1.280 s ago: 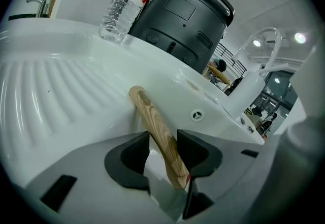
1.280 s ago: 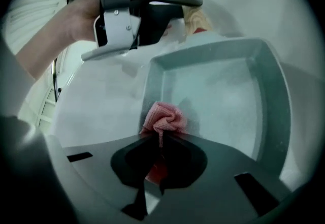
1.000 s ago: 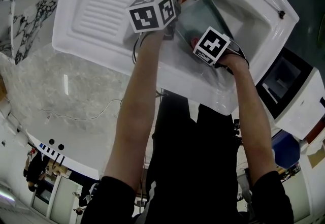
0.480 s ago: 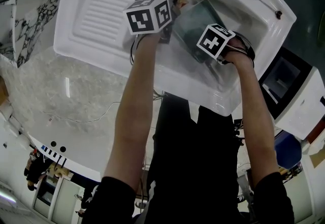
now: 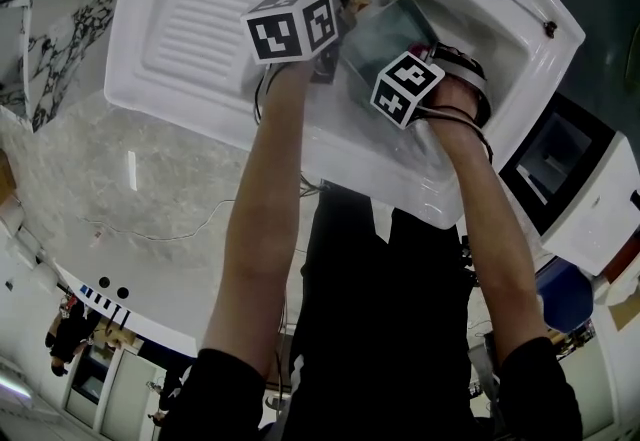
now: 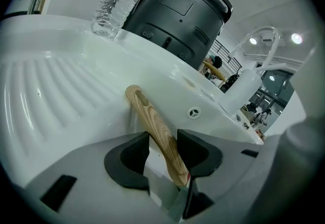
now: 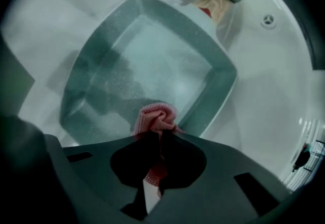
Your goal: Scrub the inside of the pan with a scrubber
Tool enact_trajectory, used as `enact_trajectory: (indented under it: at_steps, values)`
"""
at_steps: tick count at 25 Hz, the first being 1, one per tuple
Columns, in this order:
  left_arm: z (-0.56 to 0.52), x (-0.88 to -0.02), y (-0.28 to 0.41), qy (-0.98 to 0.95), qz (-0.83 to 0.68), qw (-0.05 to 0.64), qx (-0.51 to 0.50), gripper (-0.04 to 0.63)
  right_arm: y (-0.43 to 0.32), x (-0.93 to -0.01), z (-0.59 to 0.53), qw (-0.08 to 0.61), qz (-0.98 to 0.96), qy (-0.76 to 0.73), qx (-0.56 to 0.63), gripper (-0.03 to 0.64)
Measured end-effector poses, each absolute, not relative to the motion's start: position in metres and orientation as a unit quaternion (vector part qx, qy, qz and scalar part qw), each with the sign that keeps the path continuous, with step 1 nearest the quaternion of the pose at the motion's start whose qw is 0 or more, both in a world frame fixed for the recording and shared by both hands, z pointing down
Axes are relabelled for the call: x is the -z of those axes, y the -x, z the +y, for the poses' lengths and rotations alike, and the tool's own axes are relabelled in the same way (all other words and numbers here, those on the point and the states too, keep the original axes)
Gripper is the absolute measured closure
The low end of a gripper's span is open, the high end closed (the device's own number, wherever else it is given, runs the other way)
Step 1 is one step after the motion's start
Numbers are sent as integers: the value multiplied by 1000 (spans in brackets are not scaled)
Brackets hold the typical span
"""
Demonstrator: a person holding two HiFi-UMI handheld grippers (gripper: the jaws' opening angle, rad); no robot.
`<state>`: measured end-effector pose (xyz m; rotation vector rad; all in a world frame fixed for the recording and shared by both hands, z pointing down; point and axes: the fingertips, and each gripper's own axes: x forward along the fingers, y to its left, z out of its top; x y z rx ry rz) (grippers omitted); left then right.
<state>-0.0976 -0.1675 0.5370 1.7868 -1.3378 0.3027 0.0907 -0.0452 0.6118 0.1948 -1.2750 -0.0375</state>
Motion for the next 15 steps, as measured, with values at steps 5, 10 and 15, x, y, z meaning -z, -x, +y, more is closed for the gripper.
enact_trajectory:
  at_steps: [5, 10, 15]
  values:
    - [-167, -537, 97, -717, -535, 430, -121, 410, -45, -600, -92, 701, -677, -217, 57, 583]
    - [-167, -537, 98, -718, -537, 426, -120, 410, -4, -589, -114, 573, -770, -280, 11, 583]
    - [-168, -536, 101, -720, -542, 416, -121, 408, 27, -586, -88, 492, -832, -238, -98, 583]
